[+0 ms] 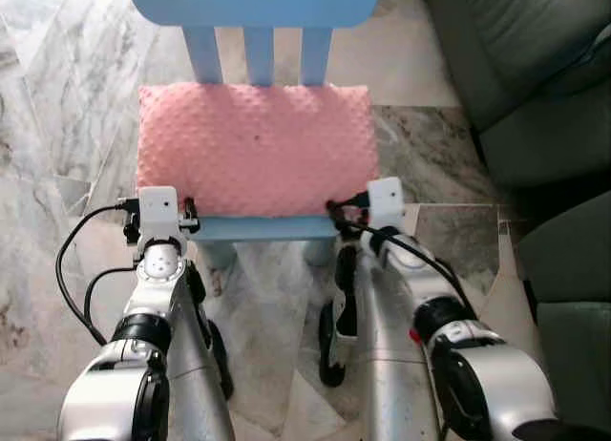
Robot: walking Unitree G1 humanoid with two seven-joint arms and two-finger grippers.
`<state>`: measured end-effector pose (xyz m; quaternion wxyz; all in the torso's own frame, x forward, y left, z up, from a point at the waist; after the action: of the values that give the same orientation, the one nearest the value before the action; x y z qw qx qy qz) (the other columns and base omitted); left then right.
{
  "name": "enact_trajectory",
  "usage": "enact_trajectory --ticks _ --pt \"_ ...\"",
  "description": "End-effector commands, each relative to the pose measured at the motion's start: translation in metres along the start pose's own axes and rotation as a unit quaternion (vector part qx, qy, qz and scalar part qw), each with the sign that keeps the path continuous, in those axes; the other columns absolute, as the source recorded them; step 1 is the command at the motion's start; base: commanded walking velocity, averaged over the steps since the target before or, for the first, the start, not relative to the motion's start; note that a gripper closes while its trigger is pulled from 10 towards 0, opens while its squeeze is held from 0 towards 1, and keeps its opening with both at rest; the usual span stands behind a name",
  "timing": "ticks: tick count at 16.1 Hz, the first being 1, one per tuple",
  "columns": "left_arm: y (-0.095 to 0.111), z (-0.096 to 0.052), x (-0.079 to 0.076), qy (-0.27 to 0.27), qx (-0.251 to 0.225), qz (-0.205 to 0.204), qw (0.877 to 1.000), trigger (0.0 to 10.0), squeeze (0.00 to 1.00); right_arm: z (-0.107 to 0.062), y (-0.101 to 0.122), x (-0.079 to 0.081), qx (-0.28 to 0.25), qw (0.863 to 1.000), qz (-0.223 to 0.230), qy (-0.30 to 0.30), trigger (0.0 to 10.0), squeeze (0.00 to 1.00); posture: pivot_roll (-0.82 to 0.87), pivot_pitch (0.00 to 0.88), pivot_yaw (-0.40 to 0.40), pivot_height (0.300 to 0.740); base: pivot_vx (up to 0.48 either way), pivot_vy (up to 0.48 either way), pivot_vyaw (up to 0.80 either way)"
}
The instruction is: Move the pillow to the sofa
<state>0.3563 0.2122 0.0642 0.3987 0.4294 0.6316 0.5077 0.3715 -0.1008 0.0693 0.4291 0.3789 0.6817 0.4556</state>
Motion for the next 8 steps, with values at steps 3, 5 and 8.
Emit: enact_trajectory --ticks 3,5,8 --pt "-0.02 -0.008 0.002 -0.008 0.022 0.008 1.0 0.0 0.0 -0.001 -0.012 0.019 0.025 0.999 0.009 0.024 0.0 0.0 0.09 0.46 -0.09 0.517 0.0 0.0 0.0" --pt "-0.026 -0.01 0.003 -0.004 0.031 0.002 1.0 0.0 0.0 -0.001 -0.012 0.019 0.032 0.999 -0.014 0.009 0.0 0.0 0.09 0.463 -0.091 0.517 0.0 0.0 0.0" --pt "-0.03 -0.011 0.004 0.002 0.035 -0.002 0.999 0.0 0.0 -0.002 -0.014 0.007 0.035 0.999 -0.027 -0.025 0.0 0.0 0.08 0.469 -0.092 0.517 0.0 0.0 0.0"
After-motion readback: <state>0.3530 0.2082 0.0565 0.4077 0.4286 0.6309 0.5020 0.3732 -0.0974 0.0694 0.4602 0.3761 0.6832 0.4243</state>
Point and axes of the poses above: a point about 5 cm out from each wrist's last joint towards the gripper, its own z axis pointing out of the wrist towards the gripper, its own y axis along the axis of the wrist's last joint, x = y × z, the point moved 2 cm from there along z, pointing out of the wrist towards the gripper, and after that the axes turned 15 degrees about -z, right-handed, at the moved point
